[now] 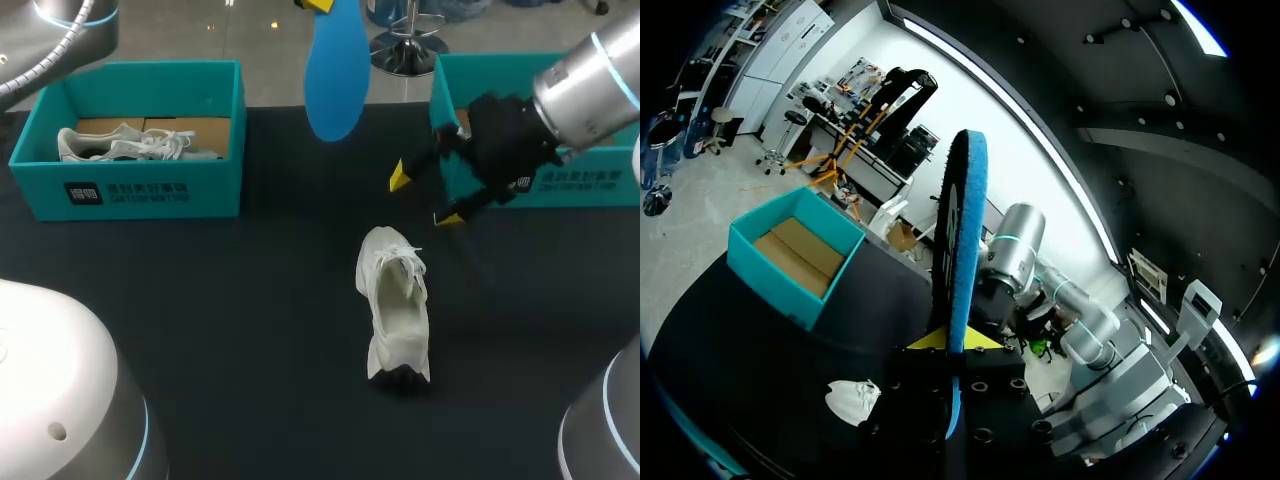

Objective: Take the shoe out of the shoebox, open the shoe tongue, remove and reinsert the insole, then place the shoe into the shoebox

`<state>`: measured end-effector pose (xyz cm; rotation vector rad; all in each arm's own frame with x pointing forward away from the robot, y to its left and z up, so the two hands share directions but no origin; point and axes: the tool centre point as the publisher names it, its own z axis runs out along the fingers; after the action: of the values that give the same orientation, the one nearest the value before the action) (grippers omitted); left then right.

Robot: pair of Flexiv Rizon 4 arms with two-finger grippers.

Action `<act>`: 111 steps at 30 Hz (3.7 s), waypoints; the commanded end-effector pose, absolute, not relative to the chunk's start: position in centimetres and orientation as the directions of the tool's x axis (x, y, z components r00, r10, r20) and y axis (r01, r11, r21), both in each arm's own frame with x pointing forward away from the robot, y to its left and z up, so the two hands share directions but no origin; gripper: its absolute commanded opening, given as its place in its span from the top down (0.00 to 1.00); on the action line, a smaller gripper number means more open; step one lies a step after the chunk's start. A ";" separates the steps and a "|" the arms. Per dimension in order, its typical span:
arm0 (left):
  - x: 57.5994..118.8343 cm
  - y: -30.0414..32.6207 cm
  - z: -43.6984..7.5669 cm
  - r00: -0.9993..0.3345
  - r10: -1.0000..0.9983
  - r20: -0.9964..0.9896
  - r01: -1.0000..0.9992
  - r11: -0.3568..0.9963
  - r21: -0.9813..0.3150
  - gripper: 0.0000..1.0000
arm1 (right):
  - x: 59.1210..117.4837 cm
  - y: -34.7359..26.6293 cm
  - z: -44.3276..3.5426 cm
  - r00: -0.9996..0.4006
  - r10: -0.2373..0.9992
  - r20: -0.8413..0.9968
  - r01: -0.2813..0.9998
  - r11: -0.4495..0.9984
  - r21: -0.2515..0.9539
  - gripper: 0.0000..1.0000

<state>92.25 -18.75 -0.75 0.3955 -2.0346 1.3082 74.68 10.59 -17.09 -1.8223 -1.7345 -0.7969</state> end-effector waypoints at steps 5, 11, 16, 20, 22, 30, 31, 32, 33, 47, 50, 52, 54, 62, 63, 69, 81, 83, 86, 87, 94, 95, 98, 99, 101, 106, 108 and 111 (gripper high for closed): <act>92.3 -18.7 -0.8 -0.725 0.103 0.681 -0.576 0.451 -0.682 1.00 | 74.5 11.5 -15.3 -0.072 0.404 0.912 0.989 -0.091 0.118 0.00; 92.3 -18.7 -0.8 -0.725 0.103 0.681 -0.576 0.451 -0.682 1.00 | 75.2 12.9 -14.0 -0.115 0.390 0.914 0.990 -0.025 0.136 0.00; 92.3 -18.7 -0.8 -0.725 0.103 0.681 -0.576 0.451 -0.682 1.00 | 75.6 13.1 -13.6 -0.112 0.415 0.903 0.992 -0.014 0.129 0.00; 92.3 -18.7 -0.8 -0.725 0.103 0.681 -0.576 0.451 -0.682 1.00 | 76.0 13.0 -13.6 -0.053 0.440 0.897 0.996 -0.042 0.079 0.00; 92.3 -18.7 -0.8 -0.725 0.103 0.681 -0.576 0.451 -0.682 1.00 | 76.3 12.8 -13.5 -0.025 0.448 0.894 0.996 -0.069 0.063 0.00; 92.3 -18.7 -0.8 -0.725 0.103 0.681 -0.576 0.451 -0.682 1.00 | 77.5 12.3 -11.9 0.067 0.314 0.947 0.982 -0.187 -0.007 0.00; 92.3 -18.7 -0.8 -0.725 0.103 0.681 -0.576 0.451 -0.682 1.00 | 77.7 12.6 -11.6 0.054 0.306 0.950 0.988 -0.157 -0.006 0.00; 92.3 -18.7 -0.8 -0.725 0.103 0.681 -0.576 0.451 -0.682 1.00 | 77.7 12.8 -11.4 0.059 0.293 0.954 0.988 -0.154 -0.014 0.00; 92.3 -18.7 -0.8 -0.725 0.103 0.681 -0.576 0.451 -0.682 1.00 | 77.9 13.1 -11.3 0.061 0.293 0.954 0.988 -0.157 -0.015 0.00; 92.3 -18.7 -0.8 -0.725 0.103 0.681 -0.576 0.451 -0.682 1.00 | 78.0 13.5 -11.1 0.059 0.359 0.932 0.987 -0.159 -0.001 0.00; 92.3 -18.7 -0.8 -0.725 0.103 0.681 -0.576 0.451 -0.682 1.00 | 77.6 12.5 -11.4 0.125 0.287 0.950 0.983 -0.167 -0.079 0.00; 92.3 -18.7 -0.8 -0.725 0.103 0.681 -0.576 0.451 -0.682 1.00 | 77.5 12.5 -11.3 0.157 0.231 0.960 0.980 -0.160 -0.122 0.00; 92.3 -18.7 -0.8 -0.725 0.103 0.681 -0.576 0.451 -0.682 1.00 | 77.3 12.9 -11.3 0.183 0.208 0.961 0.976 -0.152 -0.153 0.00; 92.3 -18.7 -0.8 -0.725 0.103 0.681 -0.576 0.451 -0.682 1.00 | 76.8 14.8 -10.9 0.253 0.098 0.962 0.965 -0.096 -0.244 0.00; 92.3 -18.7 -0.8 -0.725 0.103 0.681 -0.576 0.451 -0.682 1.00 | 76.7 15.0 -10.8 0.258 0.096 0.961 0.964 -0.097 -0.249 0.00; 92.3 -18.7 -0.8 -0.725 0.103 0.681 -0.576 0.451 -0.682 1.00 | 76.4 15.9 -10.2 0.269 0.080 0.960 0.962 -0.066 -0.264 0.00; 92.3 -18.7 -0.8 -0.725 0.103 0.681 -0.576 0.451 -0.682 1.00 | 76.2 16.1 -10.0 0.252 0.105 0.962 0.967 -0.069 -0.245 0.00; 92.3 -18.7 -0.8 -0.725 0.103 0.681 -0.576 0.451 -0.682 1.00 | 76.2 16.1 -10.0 0.252 0.105 0.962 0.967 -0.069 -0.245 0.00; 92.3 -18.7 -0.8 -0.725 0.103 0.681 -0.576 0.451 -0.682 1.00 | 76.2 16.1 -10.0 0.252 0.105 0.962 0.967 -0.069 -0.245 0.00; 92.3 -18.7 -0.8 -0.725 0.103 0.681 -0.576 0.451 -0.682 1.00 | 76.2 16.1 -10.0 0.252 0.105 0.962 0.967 -0.069 -0.245 0.00; 92.3 -18.7 -0.8 -0.725 0.103 0.681 -0.576 0.451 -0.682 1.00 | 76.2 16.1 -10.0 0.252 0.105 0.962 0.967 -0.069 -0.245 0.00; 92.1 -18.3 -0.3 -0.768 0.118 0.629 -0.535 0.421 -0.733 1.00 | 76.2 16.1 -10.0 0.252 0.105 0.962 0.967 -0.069 -0.245 0.00; 91.4 -16.1 0.6 -0.894 0.105 0.436 -0.385 0.319 -0.866 1.00 | 76.2 16.1 -10.0 0.252 0.105 0.962 0.967 -0.069 -0.245 0.00; 91.3 -15.3 0.8 -0.924 0.094 0.371 -0.330 0.297 -0.896 1.00 | 76.2 16.1 -10.0 0.252 0.105 0.962 0.967 -0.069 -0.245 0.00; 90.9 -13.7 0.9 -0.961 0.068 0.269 -0.245 0.245 -0.938 1.00 | 76.2 16.1 -10.0 0.252 0.105 0.962 0.967 -0.069 -0.245 0.00; 90.0 -10.6 0.6 -0.999 0.017 0.051 -0.048 0.156 -0.987 1.00 | 76.2 16.1 -10.0 0.252 0.105 0.962 0.967 -0.069 -0.245 0.00; 89.4 -9.7 0.2 -0.999 -0.019 -0.047 0.044 0.151 -0.988 1.00 | 76.2 16.1 -10.0 0.252 0.105 0.962 0.967 -0.069 -0.245 0.00; 88.8 -8.6 -0.3 -0.991 -0.061 -0.117 0.108 0.141 -0.984 1.00 | 76.2 16.1 -10.0 0.252 0.105 0.962 0.967 -0.069 -0.245 0.00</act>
<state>91.60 -10.05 0.52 0.0564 -2.2501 1.6757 76.09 15.96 -9.94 -1.4406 -1.0724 -1.0039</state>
